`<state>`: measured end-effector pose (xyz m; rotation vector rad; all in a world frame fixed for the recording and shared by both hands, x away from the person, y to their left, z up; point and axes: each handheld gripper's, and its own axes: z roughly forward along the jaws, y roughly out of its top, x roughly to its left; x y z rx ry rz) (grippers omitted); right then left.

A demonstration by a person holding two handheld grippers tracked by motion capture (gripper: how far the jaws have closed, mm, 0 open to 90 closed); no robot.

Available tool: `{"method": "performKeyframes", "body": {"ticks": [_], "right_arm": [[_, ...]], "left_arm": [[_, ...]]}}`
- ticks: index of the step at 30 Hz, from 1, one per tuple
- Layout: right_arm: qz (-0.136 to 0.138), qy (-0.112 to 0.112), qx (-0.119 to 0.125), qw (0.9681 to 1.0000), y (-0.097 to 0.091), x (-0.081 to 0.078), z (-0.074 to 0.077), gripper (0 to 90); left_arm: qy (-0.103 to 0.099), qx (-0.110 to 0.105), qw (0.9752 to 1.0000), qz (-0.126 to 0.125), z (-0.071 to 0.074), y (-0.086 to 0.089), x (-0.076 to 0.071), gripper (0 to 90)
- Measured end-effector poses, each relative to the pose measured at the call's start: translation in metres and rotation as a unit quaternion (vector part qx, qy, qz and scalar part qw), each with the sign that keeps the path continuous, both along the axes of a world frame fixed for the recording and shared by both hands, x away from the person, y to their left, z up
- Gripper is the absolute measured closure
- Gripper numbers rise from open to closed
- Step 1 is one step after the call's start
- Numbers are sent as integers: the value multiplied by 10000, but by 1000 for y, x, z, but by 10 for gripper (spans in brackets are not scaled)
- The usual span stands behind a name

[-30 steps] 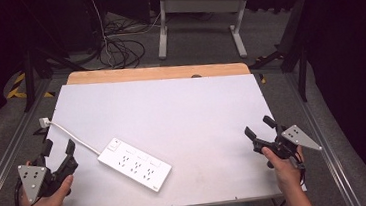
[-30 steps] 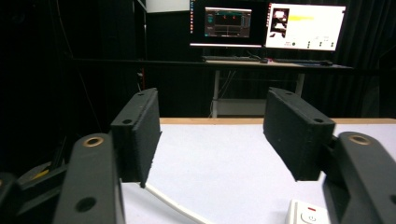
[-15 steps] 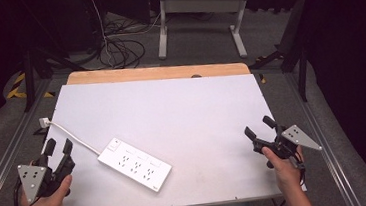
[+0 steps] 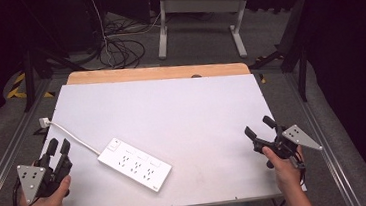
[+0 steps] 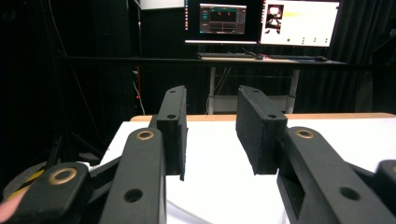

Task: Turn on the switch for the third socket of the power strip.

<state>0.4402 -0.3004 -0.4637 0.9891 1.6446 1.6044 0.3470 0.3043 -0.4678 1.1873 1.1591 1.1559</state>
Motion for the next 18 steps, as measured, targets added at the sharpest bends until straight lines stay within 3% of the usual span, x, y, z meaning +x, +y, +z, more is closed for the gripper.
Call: {"method": "performKeyframes", "body": {"ticks": [11, 18], "right_arm": [[-12, -2, -1, 10000, 0, 0, 0, 156], [-15, 3, 5, 10000, 0, 0, 0, 156]], "left_arm": [[0, 57, 9999, -115, 2, 0, -1, 792], [-25, 172, 9998, -136, 3, -2, -2, 835]]}}
